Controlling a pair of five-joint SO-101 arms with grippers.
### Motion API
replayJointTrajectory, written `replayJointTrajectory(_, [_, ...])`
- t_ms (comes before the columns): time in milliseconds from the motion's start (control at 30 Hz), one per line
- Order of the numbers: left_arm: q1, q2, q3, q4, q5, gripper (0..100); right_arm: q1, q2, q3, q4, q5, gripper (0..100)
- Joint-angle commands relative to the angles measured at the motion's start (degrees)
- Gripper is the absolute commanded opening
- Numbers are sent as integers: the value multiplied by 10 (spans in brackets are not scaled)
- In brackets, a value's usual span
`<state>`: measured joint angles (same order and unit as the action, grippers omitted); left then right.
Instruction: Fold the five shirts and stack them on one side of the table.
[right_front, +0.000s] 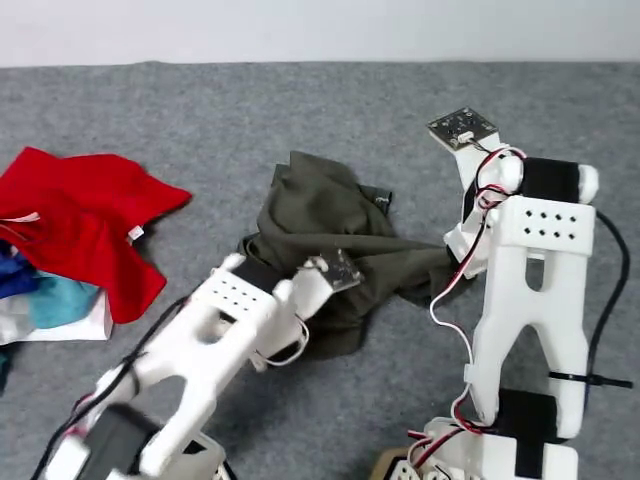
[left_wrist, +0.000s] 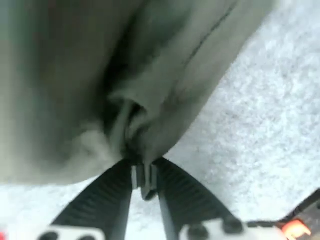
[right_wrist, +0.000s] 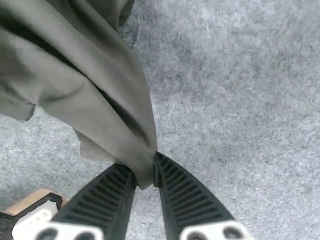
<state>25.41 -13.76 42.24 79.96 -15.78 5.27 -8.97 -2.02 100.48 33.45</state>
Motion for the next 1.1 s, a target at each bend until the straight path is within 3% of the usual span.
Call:
replayJointTrajectory(0, [-51, -134, -48, 40, 3, 5, 22, -51, -7, 21, -3, 9])
replayJointTrajectory(200, [-200, -290, -151, 81, -47, 5, 36, -103, -7, 19, -1, 9])
replayJointTrajectory(467, [-318, -331, -319, 99, -72, 5, 32, -202, -8, -19, -2, 9])
replayJointTrajectory(633, [-332, -327, -458, 78, -70, 5, 15, -285, -8, -87, -1, 9])
replayJointTrajectory(967, [-334, -327, -631, -91, -75, 5, -18, -403, -8, -270, -1, 9])
replayJointTrajectory(1067, [-334, -327, -660, -116, -121, 5, -16, -429, -8, -317, 0, 9])
